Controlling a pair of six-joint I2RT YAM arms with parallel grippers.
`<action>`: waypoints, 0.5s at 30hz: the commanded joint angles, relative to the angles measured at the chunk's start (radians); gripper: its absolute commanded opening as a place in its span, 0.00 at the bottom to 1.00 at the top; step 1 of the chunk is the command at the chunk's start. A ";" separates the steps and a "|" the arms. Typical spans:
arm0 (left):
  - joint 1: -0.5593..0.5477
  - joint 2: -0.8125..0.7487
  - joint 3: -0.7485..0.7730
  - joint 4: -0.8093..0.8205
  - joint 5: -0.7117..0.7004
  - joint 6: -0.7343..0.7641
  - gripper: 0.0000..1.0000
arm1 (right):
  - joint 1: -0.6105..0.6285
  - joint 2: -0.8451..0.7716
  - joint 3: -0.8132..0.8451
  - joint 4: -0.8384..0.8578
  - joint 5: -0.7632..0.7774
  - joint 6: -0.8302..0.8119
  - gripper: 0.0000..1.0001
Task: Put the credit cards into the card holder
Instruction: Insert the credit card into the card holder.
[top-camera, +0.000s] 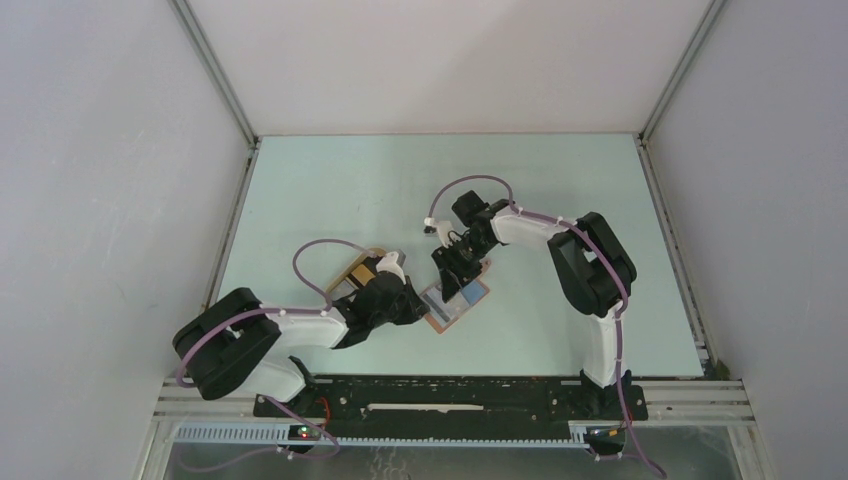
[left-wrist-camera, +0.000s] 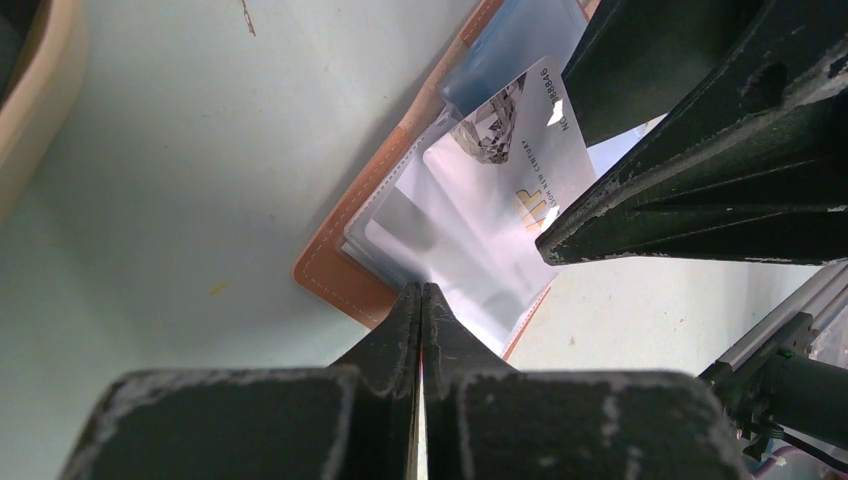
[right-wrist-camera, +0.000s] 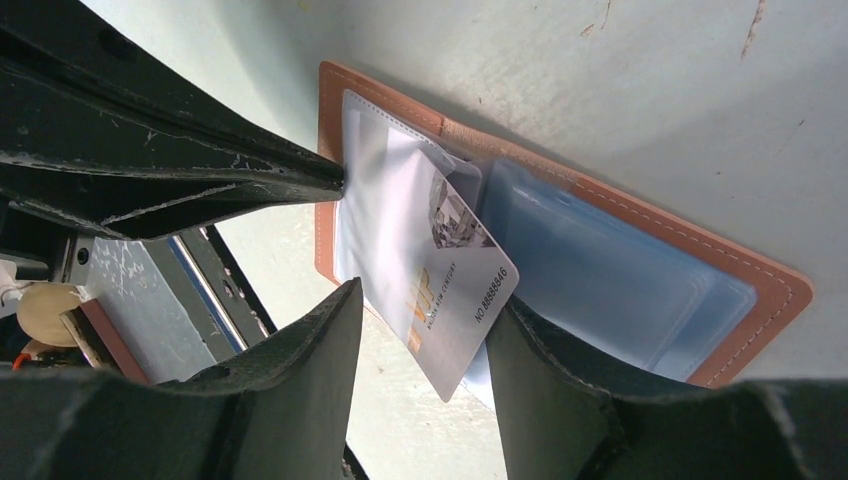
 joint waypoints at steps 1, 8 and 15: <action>0.005 0.019 0.037 -0.026 -0.019 0.008 0.01 | -0.018 -0.028 0.013 -0.045 0.090 -0.060 0.58; 0.006 0.019 0.036 -0.024 -0.018 0.009 0.01 | -0.024 -0.030 0.015 -0.048 0.090 -0.060 0.58; 0.006 0.023 0.037 -0.023 -0.015 0.010 0.01 | -0.039 -0.029 0.017 -0.048 0.099 -0.054 0.53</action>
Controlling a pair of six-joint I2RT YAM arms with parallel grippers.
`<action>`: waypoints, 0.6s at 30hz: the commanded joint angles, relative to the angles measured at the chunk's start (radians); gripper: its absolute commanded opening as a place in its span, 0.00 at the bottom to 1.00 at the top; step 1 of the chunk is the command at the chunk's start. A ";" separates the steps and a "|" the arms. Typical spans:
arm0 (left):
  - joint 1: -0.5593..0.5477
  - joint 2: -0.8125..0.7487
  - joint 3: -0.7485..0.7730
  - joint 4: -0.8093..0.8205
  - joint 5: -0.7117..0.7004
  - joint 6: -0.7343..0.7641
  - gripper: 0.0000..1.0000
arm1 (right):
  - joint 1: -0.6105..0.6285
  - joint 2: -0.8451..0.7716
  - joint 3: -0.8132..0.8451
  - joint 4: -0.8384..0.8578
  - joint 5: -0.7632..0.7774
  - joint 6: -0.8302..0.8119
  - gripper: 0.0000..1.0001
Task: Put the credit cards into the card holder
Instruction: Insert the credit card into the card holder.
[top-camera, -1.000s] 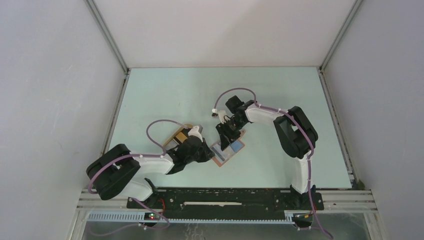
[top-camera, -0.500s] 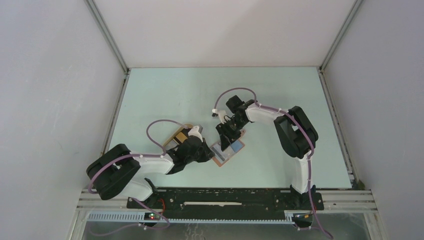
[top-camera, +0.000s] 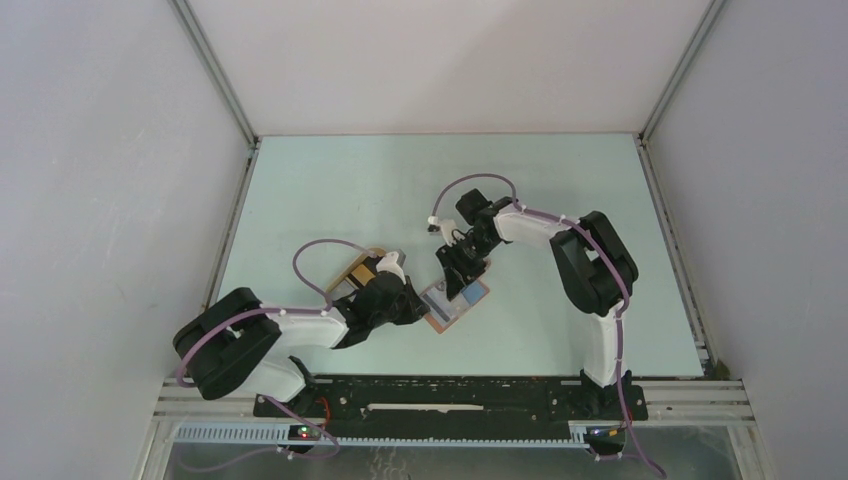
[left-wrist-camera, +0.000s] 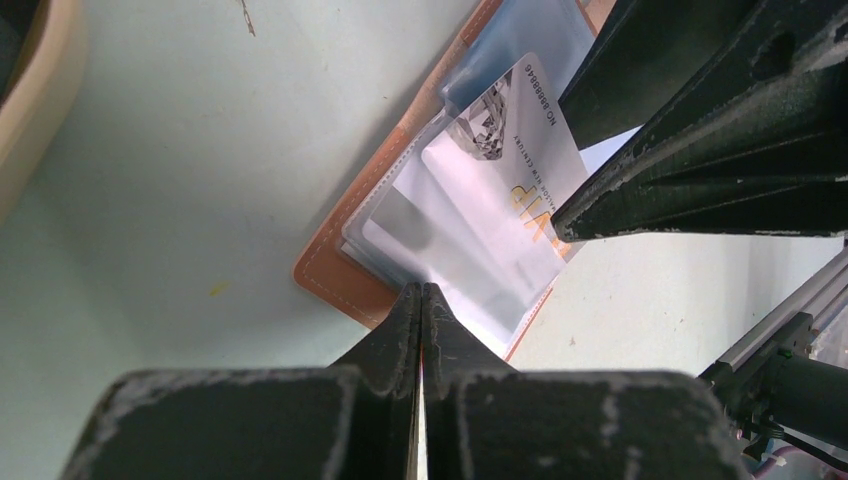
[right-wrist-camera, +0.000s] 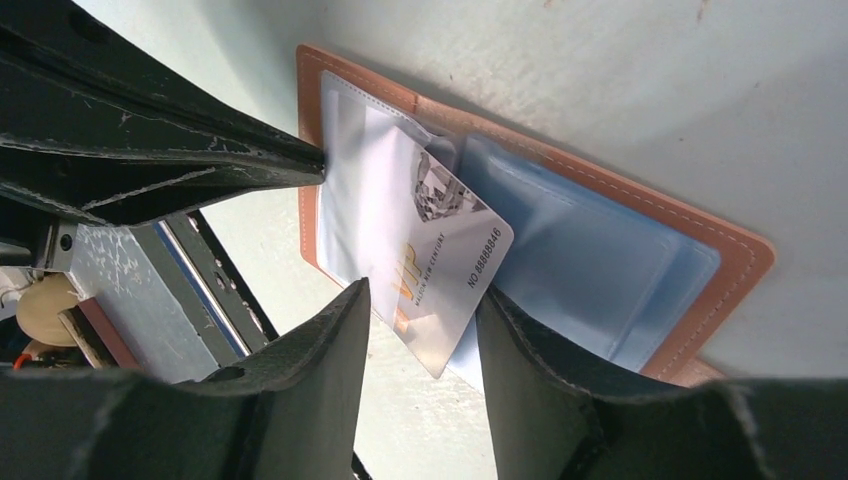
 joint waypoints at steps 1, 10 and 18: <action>0.005 0.021 0.038 -0.026 -0.017 0.010 0.01 | -0.020 -0.026 0.012 -0.017 0.093 -0.032 0.51; 0.007 0.021 0.037 -0.022 -0.013 0.012 0.01 | 0.006 -0.011 0.013 0.003 0.113 -0.017 0.39; 0.006 0.018 0.034 -0.016 -0.014 0.013 0.01 | 0.047 -0.004 0.012 0.006 0.114 -0.017 0.34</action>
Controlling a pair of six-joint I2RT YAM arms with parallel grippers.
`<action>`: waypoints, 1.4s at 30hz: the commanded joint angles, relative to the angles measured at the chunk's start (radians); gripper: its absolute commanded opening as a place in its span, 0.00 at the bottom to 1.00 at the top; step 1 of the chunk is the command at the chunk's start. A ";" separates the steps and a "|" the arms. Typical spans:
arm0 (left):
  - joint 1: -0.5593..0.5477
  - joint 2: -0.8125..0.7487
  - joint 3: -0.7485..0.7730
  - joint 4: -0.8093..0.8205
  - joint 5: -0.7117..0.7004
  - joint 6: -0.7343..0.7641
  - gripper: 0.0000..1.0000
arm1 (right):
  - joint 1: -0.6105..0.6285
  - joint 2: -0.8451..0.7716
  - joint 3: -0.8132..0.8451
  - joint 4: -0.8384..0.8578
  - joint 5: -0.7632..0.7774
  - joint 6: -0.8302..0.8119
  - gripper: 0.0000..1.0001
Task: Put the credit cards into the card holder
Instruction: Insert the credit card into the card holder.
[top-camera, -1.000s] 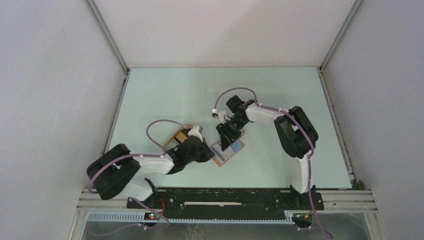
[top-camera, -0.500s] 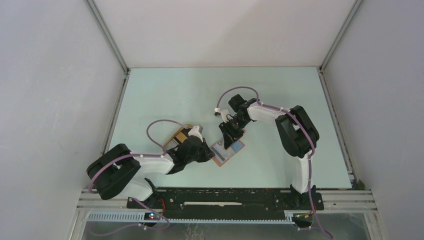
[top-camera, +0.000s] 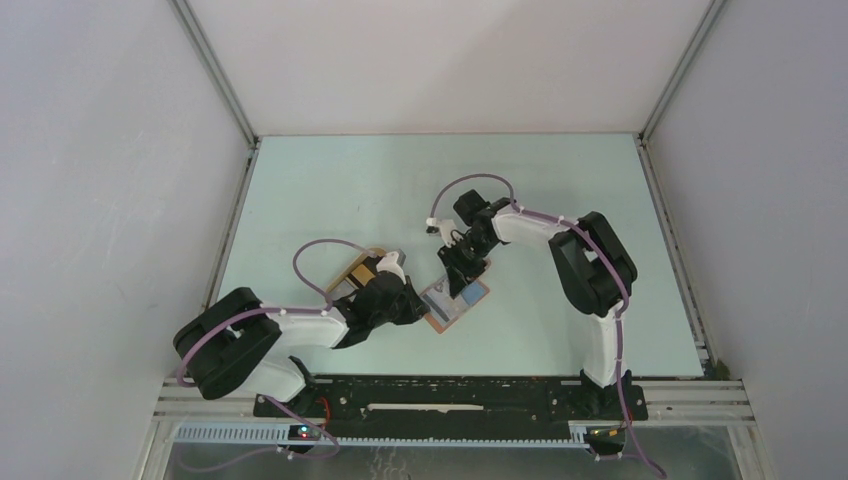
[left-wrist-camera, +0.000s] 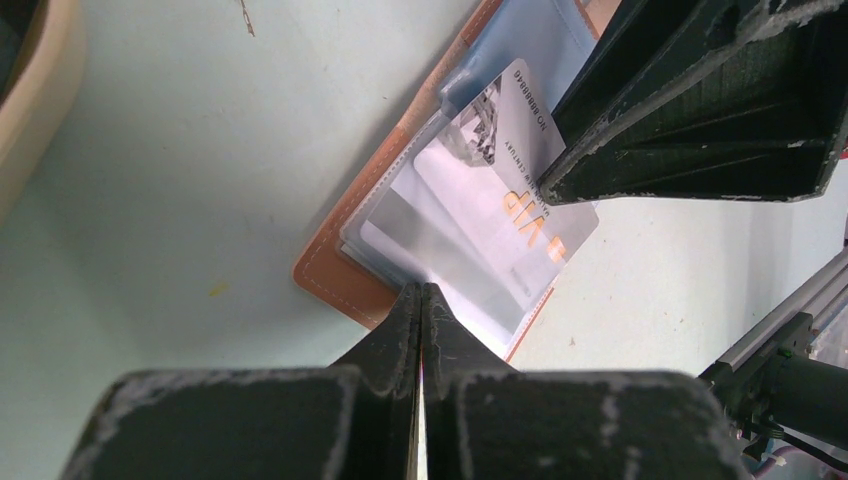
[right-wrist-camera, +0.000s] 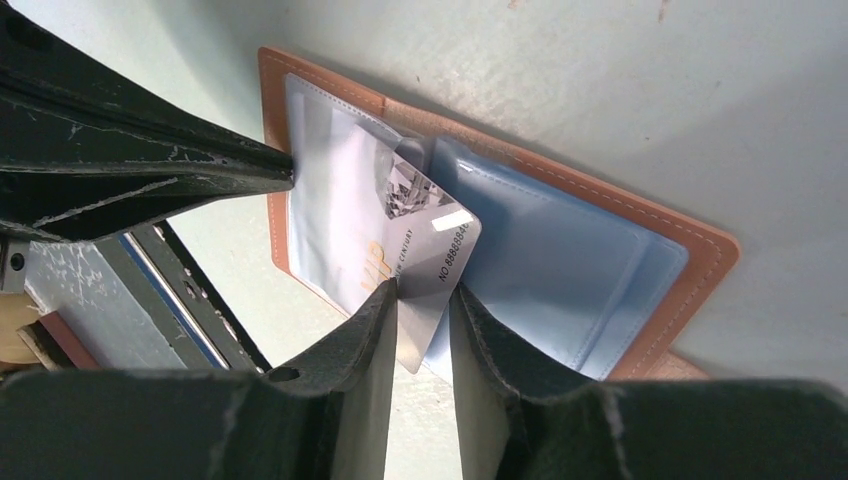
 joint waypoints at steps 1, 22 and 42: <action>0.005 0.016 0.033 -0.016 -0.014 0.013 0.01 | 0.033 -0.002 0.009 0.002 0.050 -0.017 0.34; 0.007 -0.029 -0.010 0.035 -0.018 0.009 0.09 | 0.065 0.021 0.016 -0.015 -0.037 -0.045 0.34; 0.005 -0.159 -0.020 -0.147 -0.055 0.007 0.11 | 0.026 0.027 0.015 -0.014 -0.048 -0.045 0.34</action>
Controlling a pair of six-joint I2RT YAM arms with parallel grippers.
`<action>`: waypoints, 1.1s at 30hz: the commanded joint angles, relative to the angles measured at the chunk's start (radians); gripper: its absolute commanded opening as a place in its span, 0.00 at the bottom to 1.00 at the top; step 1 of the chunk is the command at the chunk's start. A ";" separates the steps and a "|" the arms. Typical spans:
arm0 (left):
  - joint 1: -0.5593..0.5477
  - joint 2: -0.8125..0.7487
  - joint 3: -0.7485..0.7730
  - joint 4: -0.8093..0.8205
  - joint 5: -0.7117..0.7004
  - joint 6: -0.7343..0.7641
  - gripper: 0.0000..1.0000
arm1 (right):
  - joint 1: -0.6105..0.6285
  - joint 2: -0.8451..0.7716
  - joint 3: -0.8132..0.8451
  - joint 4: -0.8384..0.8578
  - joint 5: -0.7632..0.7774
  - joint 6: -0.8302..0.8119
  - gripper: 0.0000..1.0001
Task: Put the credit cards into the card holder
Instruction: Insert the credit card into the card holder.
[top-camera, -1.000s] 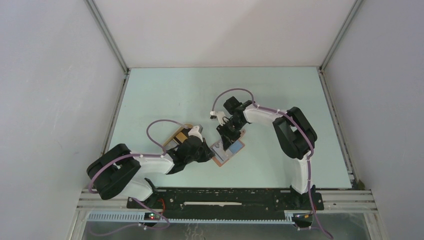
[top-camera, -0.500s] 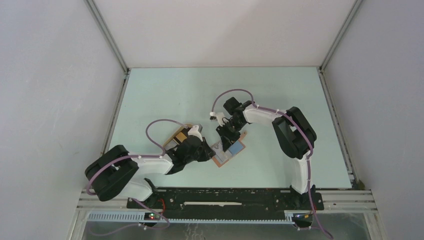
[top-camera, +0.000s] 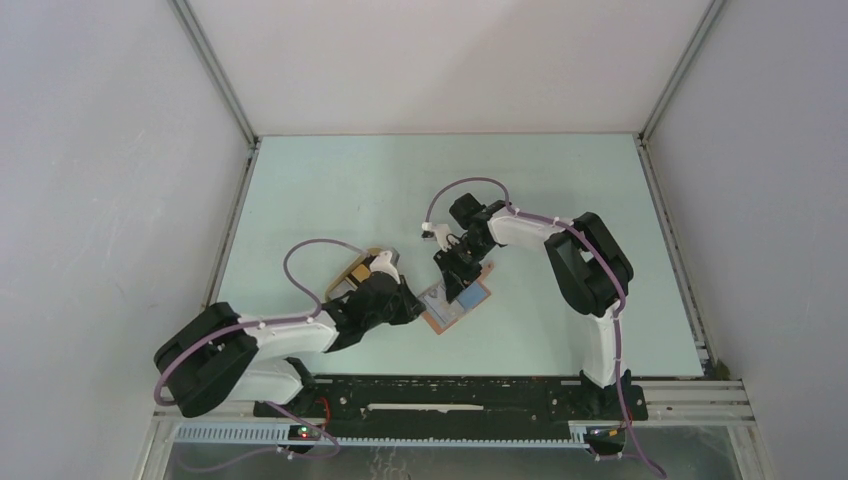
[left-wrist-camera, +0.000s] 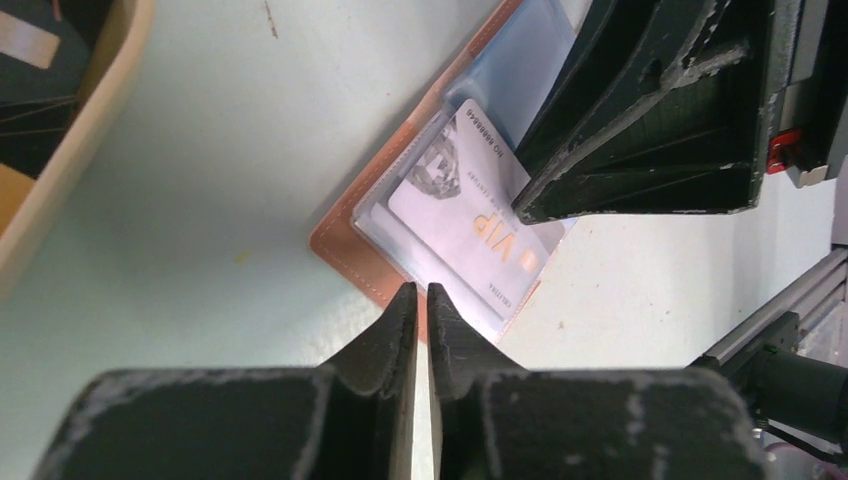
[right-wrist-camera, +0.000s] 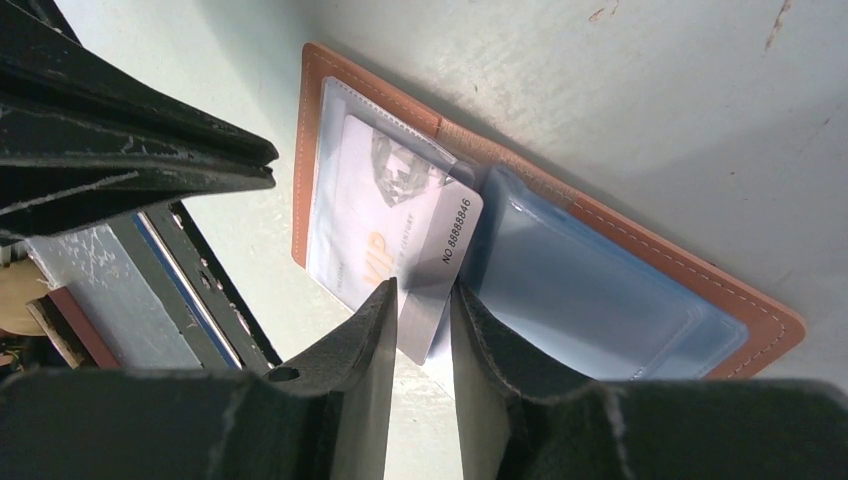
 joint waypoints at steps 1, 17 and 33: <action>0.003 -0.044 -0.006 -0.075 -0.038 0.007 0.09 | 0.000 0.013 0.013 -0.013 -0.004 -0.022 0.35; 0.003 0.078 0.064 -0.099 0.001 0.020 0.02 | 0.032 0.012 0.014 -0.016 -0.022 -0.023 0.32; 0.002 0.058 0.043 -0.068 -0.001 0.025 0.01 | 0.045 0.019 0.047 -0.079 -0.076 -0.027 0.36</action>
